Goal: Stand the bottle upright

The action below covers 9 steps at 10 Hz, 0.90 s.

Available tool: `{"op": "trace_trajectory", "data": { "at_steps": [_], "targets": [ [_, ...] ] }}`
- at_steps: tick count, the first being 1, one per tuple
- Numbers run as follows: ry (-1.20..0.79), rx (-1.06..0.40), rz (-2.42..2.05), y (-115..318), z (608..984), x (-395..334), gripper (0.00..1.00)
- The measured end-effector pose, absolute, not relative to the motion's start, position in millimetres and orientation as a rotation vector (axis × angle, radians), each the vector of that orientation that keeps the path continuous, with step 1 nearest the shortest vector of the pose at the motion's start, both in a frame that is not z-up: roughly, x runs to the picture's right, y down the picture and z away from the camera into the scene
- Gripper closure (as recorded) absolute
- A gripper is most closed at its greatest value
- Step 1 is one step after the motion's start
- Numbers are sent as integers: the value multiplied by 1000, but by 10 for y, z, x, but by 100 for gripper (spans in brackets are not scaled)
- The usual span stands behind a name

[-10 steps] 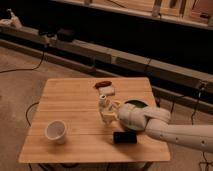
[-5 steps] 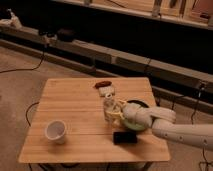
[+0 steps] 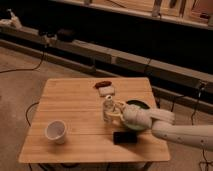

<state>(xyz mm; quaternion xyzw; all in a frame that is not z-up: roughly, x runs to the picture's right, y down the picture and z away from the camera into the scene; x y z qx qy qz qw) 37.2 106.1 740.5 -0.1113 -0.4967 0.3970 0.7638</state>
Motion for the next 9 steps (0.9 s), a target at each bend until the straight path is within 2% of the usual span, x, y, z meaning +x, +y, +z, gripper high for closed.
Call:
{"op": "trace_trajectory", "data": {
  "at_steps": [5,9],
  "targets": [
    [-1109,-203,789,1077,7681,196,91],
    [-1146,-168,773,1048,7743,135,89]
  ]
}}
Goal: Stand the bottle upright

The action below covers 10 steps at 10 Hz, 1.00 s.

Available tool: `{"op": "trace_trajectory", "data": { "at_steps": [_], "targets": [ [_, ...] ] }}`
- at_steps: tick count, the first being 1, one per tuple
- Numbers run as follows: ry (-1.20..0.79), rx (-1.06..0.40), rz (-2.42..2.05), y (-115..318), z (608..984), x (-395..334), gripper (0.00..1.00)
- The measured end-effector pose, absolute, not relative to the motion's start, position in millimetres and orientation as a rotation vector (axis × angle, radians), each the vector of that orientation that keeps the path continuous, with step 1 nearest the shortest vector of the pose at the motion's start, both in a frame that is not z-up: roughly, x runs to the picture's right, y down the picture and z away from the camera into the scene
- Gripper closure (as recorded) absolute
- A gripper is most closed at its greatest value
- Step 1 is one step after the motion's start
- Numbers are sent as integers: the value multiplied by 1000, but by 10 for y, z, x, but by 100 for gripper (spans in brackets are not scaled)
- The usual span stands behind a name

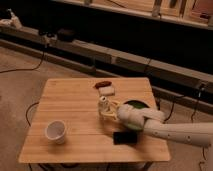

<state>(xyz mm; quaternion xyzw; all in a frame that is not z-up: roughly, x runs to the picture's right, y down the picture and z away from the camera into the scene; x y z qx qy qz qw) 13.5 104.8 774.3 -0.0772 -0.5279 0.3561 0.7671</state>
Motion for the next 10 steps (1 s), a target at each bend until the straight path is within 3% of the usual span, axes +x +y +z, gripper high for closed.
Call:
{"op": "trace_trajectory", "data": {
  "at_steps": [1,7,10],
  "targets": [
    [-1154,-172,773,1068,7756,112,83],
    [-1174,-214,797,1115,7812,128,22],
    [-1170,-230,798,1146,7826,141,20]
  ]
}}
